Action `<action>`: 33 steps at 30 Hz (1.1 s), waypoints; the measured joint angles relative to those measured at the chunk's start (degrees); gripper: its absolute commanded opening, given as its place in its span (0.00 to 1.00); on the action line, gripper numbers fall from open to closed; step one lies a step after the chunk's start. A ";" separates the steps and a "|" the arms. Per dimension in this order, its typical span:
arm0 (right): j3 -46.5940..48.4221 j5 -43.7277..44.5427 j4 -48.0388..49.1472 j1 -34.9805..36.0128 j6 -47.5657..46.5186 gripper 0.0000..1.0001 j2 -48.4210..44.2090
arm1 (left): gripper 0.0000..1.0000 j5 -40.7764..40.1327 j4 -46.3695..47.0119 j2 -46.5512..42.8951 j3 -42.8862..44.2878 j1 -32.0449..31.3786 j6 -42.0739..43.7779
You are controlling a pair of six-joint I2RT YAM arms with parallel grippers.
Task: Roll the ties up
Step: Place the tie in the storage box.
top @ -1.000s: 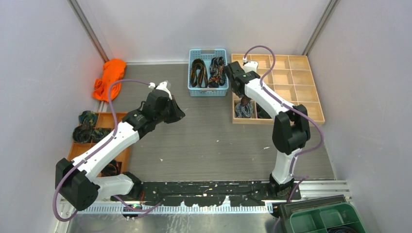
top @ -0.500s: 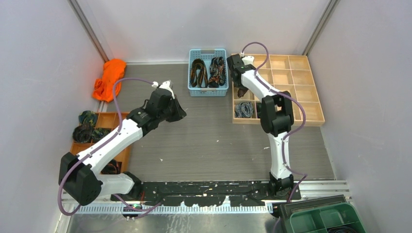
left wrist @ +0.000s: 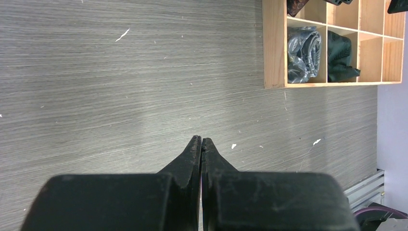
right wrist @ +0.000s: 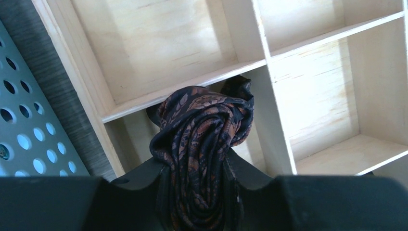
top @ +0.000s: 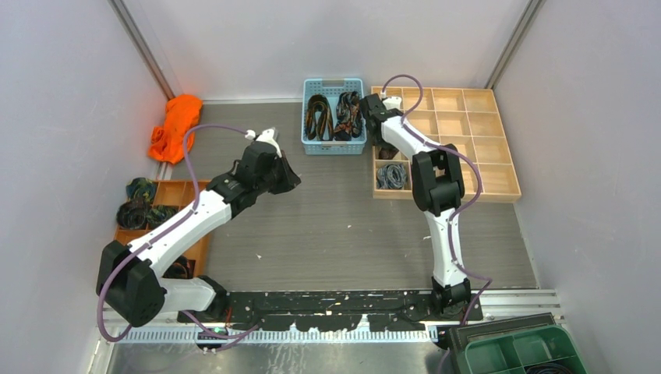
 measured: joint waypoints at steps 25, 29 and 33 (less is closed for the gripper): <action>-11.28 1.84 -0.33 4.46 3.28 0.79 -5.62 | 0.00 0.90 0.55 -1.66 -5.07 0.00 0.11; -11.87 0.98 -1.22 4.90 2.80 0.85 -7.04 | 0.00 0.96 0.55 -1.66 -5.07 0.00 0.07; -12.39 -0.72 -2.47 5.86 1.97 0.87 -9.25 | 0.00 0.98 0.48 -1.66 -5.07 0.00 0.07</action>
